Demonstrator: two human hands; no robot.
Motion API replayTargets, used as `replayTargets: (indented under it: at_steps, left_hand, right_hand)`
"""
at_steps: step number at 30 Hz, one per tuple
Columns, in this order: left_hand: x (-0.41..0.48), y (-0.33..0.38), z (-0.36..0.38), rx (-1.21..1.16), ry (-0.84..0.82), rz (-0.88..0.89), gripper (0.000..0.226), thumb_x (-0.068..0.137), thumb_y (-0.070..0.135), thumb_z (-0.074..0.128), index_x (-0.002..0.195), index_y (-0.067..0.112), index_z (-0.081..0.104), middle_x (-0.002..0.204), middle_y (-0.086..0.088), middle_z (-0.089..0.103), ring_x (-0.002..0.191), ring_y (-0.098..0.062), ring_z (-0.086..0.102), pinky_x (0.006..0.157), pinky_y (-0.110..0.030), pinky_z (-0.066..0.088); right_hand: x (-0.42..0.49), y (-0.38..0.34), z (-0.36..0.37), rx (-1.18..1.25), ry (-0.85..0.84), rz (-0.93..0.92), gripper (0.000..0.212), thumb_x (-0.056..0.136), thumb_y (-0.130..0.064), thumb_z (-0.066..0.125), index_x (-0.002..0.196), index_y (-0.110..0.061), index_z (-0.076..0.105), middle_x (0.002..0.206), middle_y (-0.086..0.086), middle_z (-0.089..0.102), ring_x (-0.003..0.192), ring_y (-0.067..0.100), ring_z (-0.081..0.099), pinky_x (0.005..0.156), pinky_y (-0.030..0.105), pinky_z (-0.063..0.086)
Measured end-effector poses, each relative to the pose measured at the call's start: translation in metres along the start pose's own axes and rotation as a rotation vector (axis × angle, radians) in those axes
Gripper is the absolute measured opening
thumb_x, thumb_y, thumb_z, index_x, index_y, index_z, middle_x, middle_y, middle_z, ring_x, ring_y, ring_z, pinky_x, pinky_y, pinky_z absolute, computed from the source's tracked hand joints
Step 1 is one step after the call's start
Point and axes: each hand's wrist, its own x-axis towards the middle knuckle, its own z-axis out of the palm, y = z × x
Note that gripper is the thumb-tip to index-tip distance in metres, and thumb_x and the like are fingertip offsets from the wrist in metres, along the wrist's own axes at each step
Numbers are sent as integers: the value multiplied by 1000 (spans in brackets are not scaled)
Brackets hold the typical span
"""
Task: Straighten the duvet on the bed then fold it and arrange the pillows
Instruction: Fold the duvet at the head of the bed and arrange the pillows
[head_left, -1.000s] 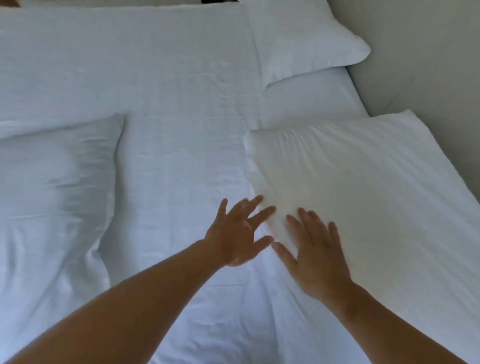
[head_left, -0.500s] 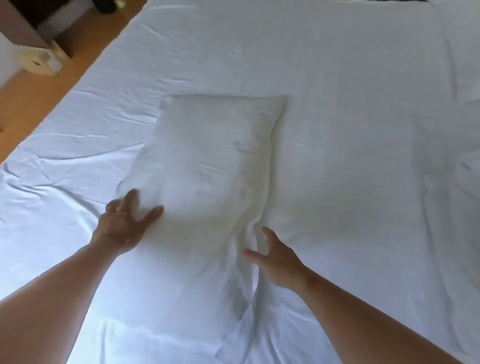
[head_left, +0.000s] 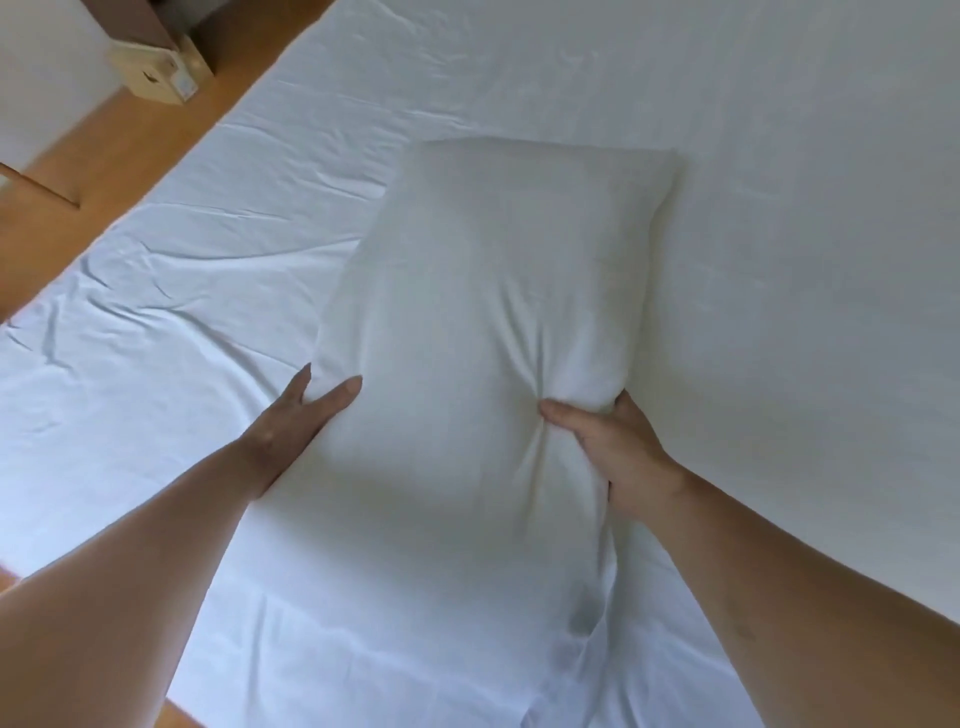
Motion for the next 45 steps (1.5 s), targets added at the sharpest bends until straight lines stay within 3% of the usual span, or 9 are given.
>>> replayTargets:
  at_steps: [3, 6, 9, 13, 18, 26, 33, 37, 45]
  left_hand:
    - [-49, 7, 9, -75, -97, 16, 52, 100, 30, 58, 149, 41, 43, 123, 31, 57, 120, 6, 54, 102, -15, 32]
    - [-81, -29, 28, -109, -324, -116, 30, 91, 41, 67, 116, 58, 68, 143, 14, 57, 127, 2, 55, 115, -24, 37]
    - [-102, -32, 55, -155, -400, -199, 81, 53, 88, 70, 126, 54, 61, 133, 20, 64, 116, -4, 64, 98, -35, 54]
    - [-83, -8, 72, -279, -137, -158, 112, 59, 82, 75, 153, 47, 25, 142, 13, 59, 119, -14, 65, 103, -45, 50]
    - [-92, 5, 98, -375, -154, -160, 63, 73, 61, 79, 128, 43, 53, 107, 10, 77, 93, -16, 76, 84, -41, 59]
    - [-190, 83, 131, -272, -224, -3, 17, 98, 19, 60, 110, 22, 72, 87, 13, 78, 76, 2, 73, 53, -10, 50]
    - [-281, 189, 191, -337, -416, 126, 22, 85, 20, 76, 106, 28, 73, 97, 2, 79, 89, -17, 76, 61, -21, 58]
    - [-330, 248, 250, -332, -518, 233, 68, 55, 49, 77, 120, 35, 65, 109, 8, 77, 98, -14, 75, 77, -32, 59]
    - [-437, 334, 422, -274, -774, 365, 74, 64, 47, 86, 131, 39, 58, 121, 10, 72, 111, -16, 70, 96, -47, 55]
  right_hand:
    - [-29, -3, -23, -115, -5, 28, 49, 68, -14, 91, 111, -26, 70, 101, -6, 78, 88, 14, 76, 85, 35, 58]
    - [-63, -6, -63, -206, -34, 69, 46, 73, -5, 85, 112, -24, 70, 97, -5, 79, 86, 14, 76, 79, 33, 57]
    - [-79, -7, -107, -336, -113, 137, 50, 74, -8, 84, 117, -26, 67, 100, -5, 79, 89, 17, 76, 89, 41, 57]
    - [-64, -16, -117, -281, -184, 206, 63, 71, -35, 86, 128, -30, 60, 112, -5, 76, 100, 20, 75, 95, 46, 56]
    - [-57, -11, -91, -257, -190, 83, 82, 66, -50, 90, 136, -36, 51, 117, -12, 73, 103, 9, 72, 97, 39, 55]
    - [-137, -57, -127, -223, -218, -26, 52, 81, -13, 80, 125, -30, 60, 107, -12, 76, 96, 8, 74, 71, 19, 57]
    - [-247, -134, -254, -231, -18, -109, 56, 73, -15, 82, 118, -39, 59, 101, -21, 76, 90, 1, 73, 64, 11, 54]
    - [-323, -175, -346, -216, 134, -148, 59, 67, -19, 81, 119, -37, 60, 106, -16, 76, 94, 6, 74, 68, 20, 58]
    - [-446, -205, -549, -223, 378, -148, 70, 69, -17, 82, 133, -32, 57, 118, -11, 74, 106, 12, 72, 81, 31, 53]
